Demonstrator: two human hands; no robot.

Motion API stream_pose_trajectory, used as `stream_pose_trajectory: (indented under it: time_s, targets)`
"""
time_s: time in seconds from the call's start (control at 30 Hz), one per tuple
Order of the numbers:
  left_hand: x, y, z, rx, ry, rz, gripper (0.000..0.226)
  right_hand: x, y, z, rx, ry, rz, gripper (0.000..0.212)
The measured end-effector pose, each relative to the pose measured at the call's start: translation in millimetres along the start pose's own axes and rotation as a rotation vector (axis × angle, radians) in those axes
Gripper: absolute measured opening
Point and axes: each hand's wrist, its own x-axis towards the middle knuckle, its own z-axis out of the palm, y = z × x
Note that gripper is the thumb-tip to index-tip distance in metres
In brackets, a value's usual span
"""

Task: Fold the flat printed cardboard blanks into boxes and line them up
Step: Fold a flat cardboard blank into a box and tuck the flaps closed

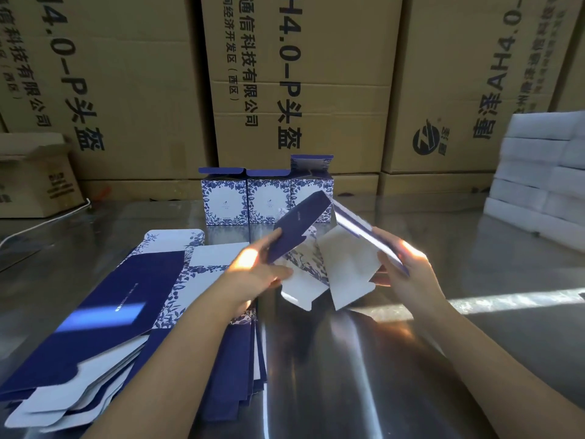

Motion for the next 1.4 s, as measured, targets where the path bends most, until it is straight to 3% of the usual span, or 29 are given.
stream_pose_trajectory:
  time_s: [0.07, 0.17, 0.33, 0.4, 0.5, 0.6, 0.7, 0.8, 0.93, 1.07, 1.2, 1.4]
  targets:
    - [0, 3, -6, -0.08, 0.093, 0.028, 0.059, 3, -2, -1, 0.123, 0.072, -0.015, 0.043]
    - [0, 6, -12, -0.194, 0.163, 0.057, 0.058, 6, -5, -5, 0.235, 0.175, -0.014, 0.041]
    - [0, 6, -14, -0.15, 0.12, 0.082, 0.055, 4, -9, -12, 0.101, 0.184, -0.12, 0.037]
    - [0, 4, -14, -0.104, 0.099, 0.068, 0.047, 4, -10, -14, -0.027, 0.22, -0.119, 0.047]
    - [2, 2, -13, -0.074, 0.135, 0.043, 0.039, 3, -10, -13, -0.007, 0.23, -0.095, 0.047]
    - [1, 2, -8, -0.101, 0.186, 0.087, 0.046, 0, -10, -11, 0.021, 0.186, -0.136, 0.035]
    - [0, 5, -4, -0.067, 0.215, 0.17, 0.06, -6, -7, -6, -0.013, 0.122, -0.143, 0.055]
    - [-5, 11, -1, 0.048, 0.145, 0.269, 0.056, -9, -7, 0, -0.054, 0.124, -0.161, 0.062]
    - [-9, 14, 1, 0.026, 0.108, 0.316, 0.063, -4, -11, 6, -0.01, 0.173, -0.127, 0.046]
    - [-10, 10, 8, 0.002, 0.062, 0.304, 0.061, -9, -17, 11, 0.332, 0.107, 0.072, 0.014]
    - [-15, 10, 19, 0.115, 0.022, 0.299, 0.058, -5, -16, 16, 0.578, 0.097, 0.241, 0.019]
    - [-27, 22, 26, 0.169, -0.025, 0.375, 0.064, -6, -21, 22, 0.735, -0.172, 0.268, 0.03]
